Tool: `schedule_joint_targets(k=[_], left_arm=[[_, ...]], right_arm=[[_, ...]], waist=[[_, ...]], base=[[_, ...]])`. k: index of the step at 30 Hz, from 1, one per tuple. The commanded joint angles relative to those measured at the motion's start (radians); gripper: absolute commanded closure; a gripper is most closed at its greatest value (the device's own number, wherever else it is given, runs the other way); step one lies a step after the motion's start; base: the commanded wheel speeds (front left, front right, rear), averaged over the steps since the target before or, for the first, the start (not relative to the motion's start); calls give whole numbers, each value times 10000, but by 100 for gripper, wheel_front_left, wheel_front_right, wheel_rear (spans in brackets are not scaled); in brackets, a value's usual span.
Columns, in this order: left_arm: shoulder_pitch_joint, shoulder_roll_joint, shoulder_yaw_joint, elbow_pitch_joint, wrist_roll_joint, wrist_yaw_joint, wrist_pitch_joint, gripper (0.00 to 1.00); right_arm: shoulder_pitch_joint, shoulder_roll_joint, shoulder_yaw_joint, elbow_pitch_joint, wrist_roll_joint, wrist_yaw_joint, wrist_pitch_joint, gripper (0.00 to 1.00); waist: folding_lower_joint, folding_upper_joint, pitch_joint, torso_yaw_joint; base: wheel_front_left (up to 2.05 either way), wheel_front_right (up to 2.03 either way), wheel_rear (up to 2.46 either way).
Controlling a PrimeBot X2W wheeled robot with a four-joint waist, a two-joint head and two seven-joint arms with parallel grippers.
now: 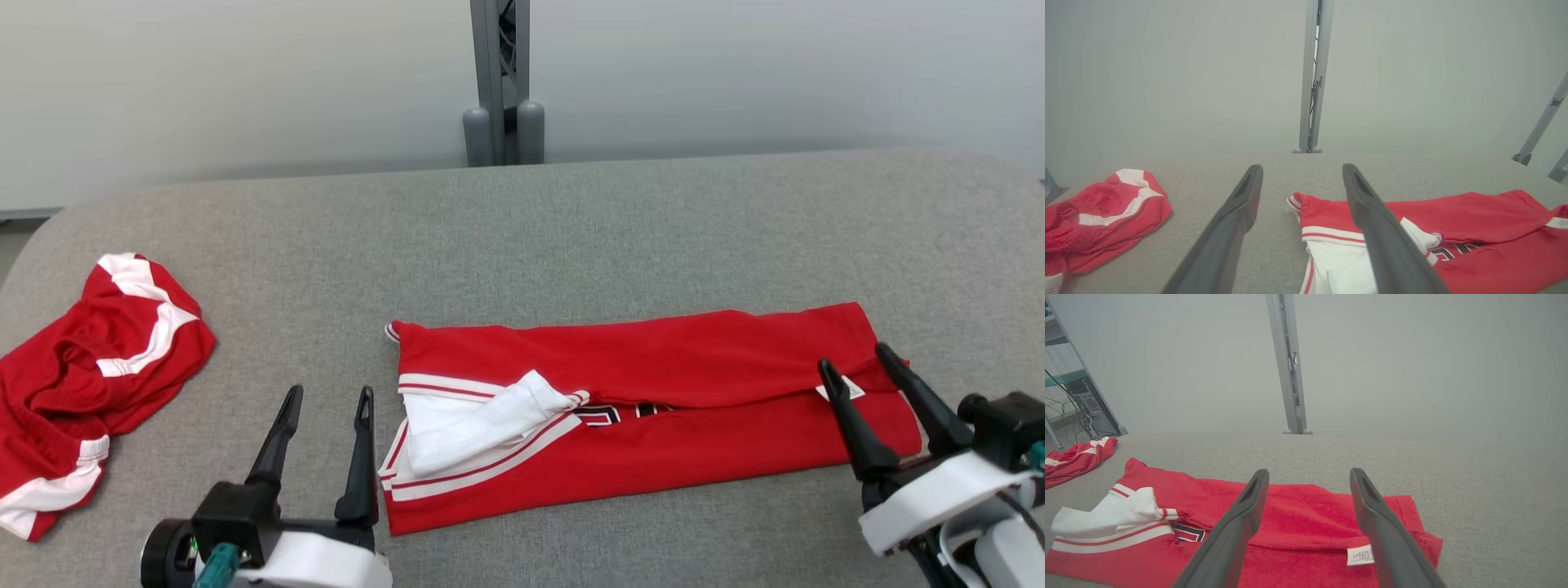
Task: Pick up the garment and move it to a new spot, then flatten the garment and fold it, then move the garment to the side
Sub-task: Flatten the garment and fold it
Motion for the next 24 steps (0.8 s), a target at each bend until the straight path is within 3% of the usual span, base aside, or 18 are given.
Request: schedule_joint_targets(k=[1,13,24], left_arm=[[280,-46,172,10,260,-72,-39,0],[1790,-1150,1317,207,1989,-926,-43,0],[2491,-1972,2358,436,3112,-1726,-43,0]], right_arm=[[286,98,-133,-93,-144,-3,-43,0],[1902,1260,-949,-471,-620,-3,-44,0],[2365,1658,-1170,-517,-706,-3,-44,0]], waist=[[0,0,-231,-1],[0,0,-887,2],[0,0,-1067,16]], base=[[0,0,0],[0,0,0],[0,0,0]])
